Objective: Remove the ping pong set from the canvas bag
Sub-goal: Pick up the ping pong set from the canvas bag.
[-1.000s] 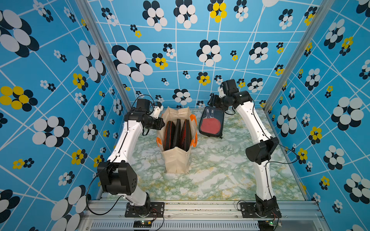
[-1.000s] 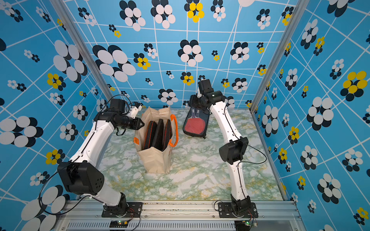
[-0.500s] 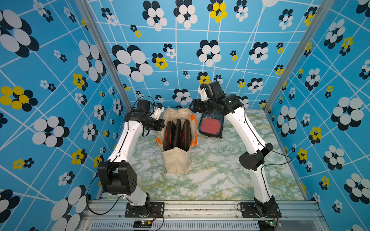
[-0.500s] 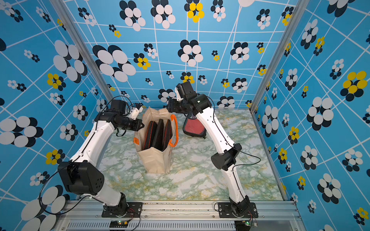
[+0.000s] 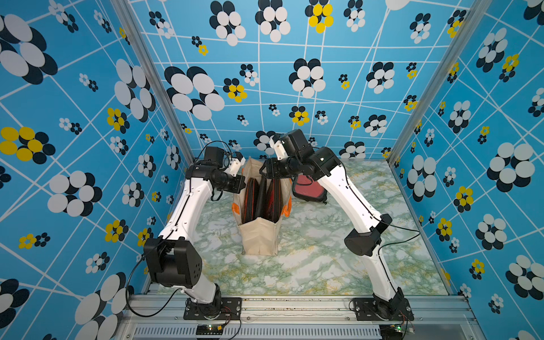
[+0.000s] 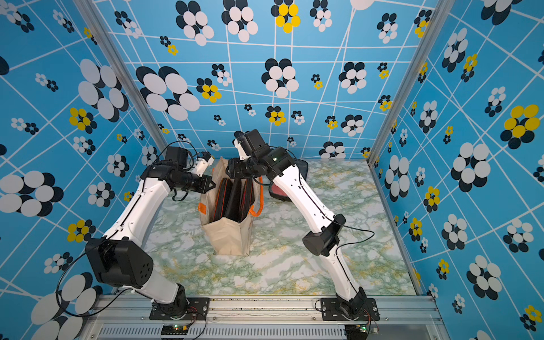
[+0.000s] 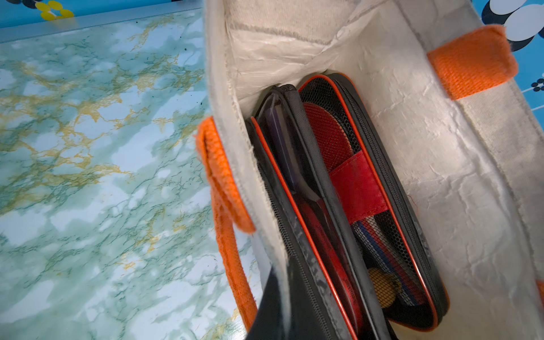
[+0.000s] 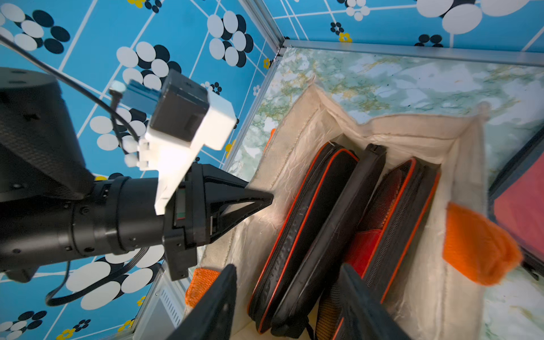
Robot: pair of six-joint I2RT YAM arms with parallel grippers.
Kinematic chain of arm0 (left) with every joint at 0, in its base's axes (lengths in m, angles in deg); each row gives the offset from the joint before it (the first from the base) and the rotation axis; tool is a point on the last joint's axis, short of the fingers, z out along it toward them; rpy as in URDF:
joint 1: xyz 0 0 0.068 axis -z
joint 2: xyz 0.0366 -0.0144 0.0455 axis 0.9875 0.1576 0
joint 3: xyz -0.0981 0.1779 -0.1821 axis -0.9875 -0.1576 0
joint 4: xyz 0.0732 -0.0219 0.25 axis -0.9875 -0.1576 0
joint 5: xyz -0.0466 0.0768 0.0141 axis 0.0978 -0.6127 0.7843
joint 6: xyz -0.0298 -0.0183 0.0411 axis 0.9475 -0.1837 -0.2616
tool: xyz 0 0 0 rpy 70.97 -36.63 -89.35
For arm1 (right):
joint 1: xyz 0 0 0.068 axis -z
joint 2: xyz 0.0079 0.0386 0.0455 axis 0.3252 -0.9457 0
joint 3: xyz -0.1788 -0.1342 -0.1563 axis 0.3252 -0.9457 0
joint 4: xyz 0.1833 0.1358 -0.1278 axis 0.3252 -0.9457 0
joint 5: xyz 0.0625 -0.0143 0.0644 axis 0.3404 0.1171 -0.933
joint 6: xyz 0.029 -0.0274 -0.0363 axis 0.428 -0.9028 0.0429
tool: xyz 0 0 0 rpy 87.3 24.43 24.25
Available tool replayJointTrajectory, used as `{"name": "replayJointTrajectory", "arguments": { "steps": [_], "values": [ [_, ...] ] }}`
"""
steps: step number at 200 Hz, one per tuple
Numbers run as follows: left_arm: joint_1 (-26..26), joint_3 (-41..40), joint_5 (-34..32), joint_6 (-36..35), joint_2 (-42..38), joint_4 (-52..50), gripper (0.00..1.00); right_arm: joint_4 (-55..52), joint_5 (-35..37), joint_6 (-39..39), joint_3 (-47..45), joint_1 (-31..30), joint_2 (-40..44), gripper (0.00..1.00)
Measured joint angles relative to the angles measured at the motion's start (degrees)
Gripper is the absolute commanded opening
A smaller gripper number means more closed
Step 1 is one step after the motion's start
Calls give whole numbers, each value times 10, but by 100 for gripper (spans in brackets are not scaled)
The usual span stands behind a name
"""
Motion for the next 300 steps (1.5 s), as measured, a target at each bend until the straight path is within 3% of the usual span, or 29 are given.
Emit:
{"name": "replayJointTrajectory", "arguments": {
  "steps": [163,248,300],
  "values": [
    [24,0,2,2,-14,-1,0,-14,33,41,-4,-7,-106,47],
    [25,0,0,2,-17,0,0,-14,91,42,-50,-8,-102,43],
    [25,0,-9,2,-20,0,0,6,102,42,-132,-9,-47,44]
  ]
}}
